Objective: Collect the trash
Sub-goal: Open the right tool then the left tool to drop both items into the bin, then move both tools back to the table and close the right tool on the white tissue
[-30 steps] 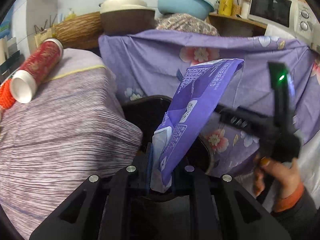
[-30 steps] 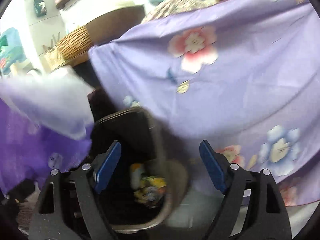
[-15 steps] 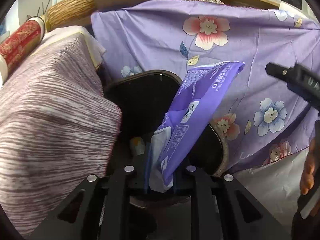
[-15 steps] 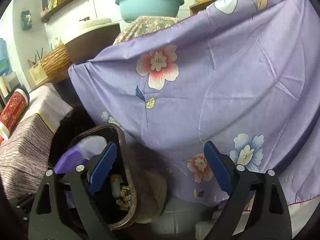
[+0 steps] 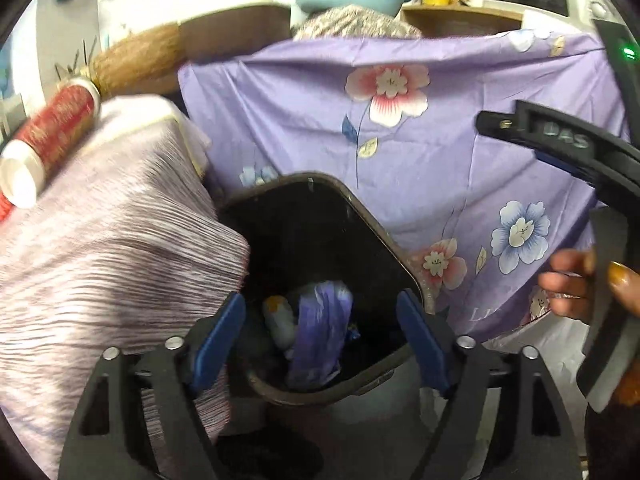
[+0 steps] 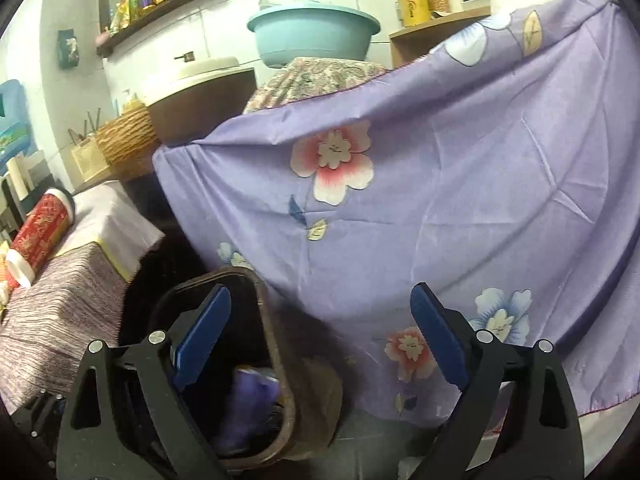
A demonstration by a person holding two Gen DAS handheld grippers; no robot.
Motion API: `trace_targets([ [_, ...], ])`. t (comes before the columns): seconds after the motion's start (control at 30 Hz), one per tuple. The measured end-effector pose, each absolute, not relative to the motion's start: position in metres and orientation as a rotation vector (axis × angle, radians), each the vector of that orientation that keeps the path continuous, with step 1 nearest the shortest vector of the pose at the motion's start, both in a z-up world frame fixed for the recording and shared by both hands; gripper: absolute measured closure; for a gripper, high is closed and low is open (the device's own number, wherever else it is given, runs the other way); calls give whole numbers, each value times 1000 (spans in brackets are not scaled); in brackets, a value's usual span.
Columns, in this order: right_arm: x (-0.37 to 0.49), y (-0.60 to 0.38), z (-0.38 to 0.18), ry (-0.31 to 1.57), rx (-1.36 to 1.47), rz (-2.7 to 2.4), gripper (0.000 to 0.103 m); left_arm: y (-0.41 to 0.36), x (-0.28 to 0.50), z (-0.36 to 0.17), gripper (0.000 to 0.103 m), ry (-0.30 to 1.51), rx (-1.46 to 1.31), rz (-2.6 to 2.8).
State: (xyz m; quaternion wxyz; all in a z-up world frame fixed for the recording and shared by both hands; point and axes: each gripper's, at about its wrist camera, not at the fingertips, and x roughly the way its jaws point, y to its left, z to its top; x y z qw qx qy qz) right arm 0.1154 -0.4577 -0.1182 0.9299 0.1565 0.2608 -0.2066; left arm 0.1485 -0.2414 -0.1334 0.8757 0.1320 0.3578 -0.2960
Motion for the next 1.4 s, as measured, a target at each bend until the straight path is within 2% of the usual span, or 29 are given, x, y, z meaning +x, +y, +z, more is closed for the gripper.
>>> trace_targets([
  [0.13, 117, -445, -110, 511, 304, -386, 13, -221, 139, -113, 21, 714, 251, -619],
  [0.3, 125, -420, -96, 496, 287, -278, 13, -188, 124, -81, 12, 639, 210, -593],
  [0.57, 144, -345, -74, 519, 221, -41, 13, -120, 113, -44, 6, 546, 184, -449],
  [1.1, 188, -158, -42, 616, 5, 442, 13, 44, 124, -36, 6, 608, 104, -94],
  [1.4, 244, -65, -38, 707, -39, 592, 12, 87, 122, -38, 6, 622, 111, -25],
])
